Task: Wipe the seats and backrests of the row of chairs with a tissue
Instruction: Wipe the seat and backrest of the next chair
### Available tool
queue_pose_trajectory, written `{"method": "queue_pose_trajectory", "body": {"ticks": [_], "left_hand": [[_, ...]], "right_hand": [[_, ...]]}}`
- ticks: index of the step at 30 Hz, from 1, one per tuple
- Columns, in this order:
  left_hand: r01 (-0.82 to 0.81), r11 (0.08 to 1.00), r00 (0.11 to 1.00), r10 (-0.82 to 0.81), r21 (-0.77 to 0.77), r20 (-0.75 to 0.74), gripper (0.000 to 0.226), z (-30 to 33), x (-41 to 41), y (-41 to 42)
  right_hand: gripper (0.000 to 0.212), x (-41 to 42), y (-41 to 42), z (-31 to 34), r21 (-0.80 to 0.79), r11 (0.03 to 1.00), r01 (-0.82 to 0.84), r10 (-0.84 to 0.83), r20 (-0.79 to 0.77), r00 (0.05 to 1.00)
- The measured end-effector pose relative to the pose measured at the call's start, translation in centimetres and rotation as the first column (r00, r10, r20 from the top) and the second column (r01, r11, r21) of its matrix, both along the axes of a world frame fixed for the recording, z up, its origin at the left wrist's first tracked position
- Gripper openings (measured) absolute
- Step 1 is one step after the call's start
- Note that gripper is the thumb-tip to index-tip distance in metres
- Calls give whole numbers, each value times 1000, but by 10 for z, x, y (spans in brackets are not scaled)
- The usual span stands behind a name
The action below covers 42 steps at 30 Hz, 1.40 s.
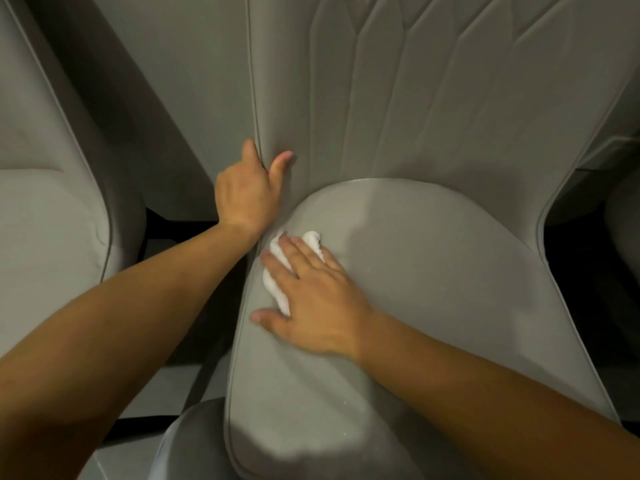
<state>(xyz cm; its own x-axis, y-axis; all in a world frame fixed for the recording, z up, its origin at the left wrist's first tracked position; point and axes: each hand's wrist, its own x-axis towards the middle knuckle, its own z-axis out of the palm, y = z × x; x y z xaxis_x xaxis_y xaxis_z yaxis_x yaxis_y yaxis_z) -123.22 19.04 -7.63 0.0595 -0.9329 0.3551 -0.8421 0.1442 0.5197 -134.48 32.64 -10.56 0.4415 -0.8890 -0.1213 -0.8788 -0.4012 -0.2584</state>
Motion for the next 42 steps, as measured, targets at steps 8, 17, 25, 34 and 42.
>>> {"method": "queue_pose_trajectory", "body": {"ticks": [8,17,25,34,42], "left_hand": [[-1,1000,1000,1,-11,28,61,-2,1,-3],[-36,999,999,36,7,14,60,-3,-4,-3],[35,985,999,-30,170,-32,52,7,-1,13],[107,829,994,-110,549,-27,77,15,11,50],[113,726,973,58,679,-224,86,-16,16,74]], "right_hand": [[76,-82,-16,-6,-83,993,82,-95,-167,981],[64,-158,-75,-10,-4,801,599,-595,-119,795],[65,-64,-6,-2,-11,967,254,-254,4,967],[61,-18,113,12,-27,991,-134,134,2,991],[62,-107,169,7,-59,998,-15,3,-199,980]]}}
